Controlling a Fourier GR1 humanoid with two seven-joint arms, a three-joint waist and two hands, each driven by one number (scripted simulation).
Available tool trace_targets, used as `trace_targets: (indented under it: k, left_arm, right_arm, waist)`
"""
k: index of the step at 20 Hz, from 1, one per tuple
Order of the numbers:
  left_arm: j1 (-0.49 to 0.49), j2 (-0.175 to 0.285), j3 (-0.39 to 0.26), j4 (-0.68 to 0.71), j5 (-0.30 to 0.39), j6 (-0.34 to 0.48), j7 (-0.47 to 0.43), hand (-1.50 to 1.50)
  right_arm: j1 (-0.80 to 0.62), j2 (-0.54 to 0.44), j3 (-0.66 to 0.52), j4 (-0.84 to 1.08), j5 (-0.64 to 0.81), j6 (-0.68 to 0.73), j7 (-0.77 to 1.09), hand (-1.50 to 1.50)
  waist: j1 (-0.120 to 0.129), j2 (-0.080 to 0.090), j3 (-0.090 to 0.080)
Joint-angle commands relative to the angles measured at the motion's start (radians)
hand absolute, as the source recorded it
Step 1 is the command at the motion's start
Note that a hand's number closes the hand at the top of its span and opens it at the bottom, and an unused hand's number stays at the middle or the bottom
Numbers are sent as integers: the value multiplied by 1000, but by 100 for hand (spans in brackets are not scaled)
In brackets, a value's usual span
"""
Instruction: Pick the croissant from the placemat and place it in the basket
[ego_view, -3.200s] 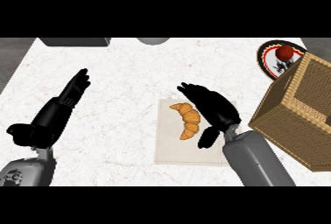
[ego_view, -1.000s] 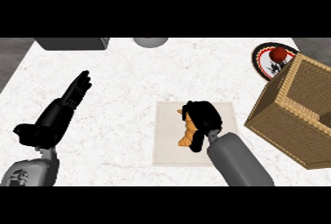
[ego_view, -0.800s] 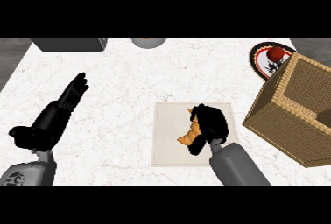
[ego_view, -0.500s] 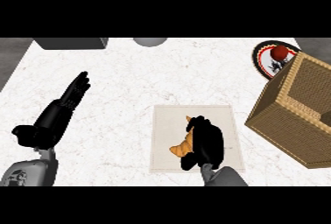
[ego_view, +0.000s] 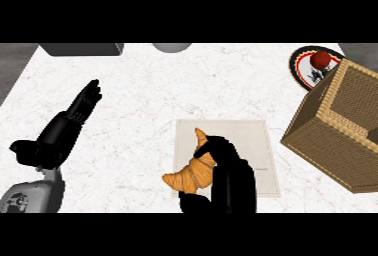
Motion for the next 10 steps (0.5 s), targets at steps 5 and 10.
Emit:
trace_targets:
  k: [5,10]
  left_arm:
    - [4,15,12,-38,13,-11,29,0]
    - [-11,18,29,-12,28,-18,9,0]
  right_arm:
    - [-27,3,136,-360,255,55,302,150]
    - [-83,3,80,-457,326,202,386,150]
  waist:
    - [3,0,-1]
    - [3,4,-2]
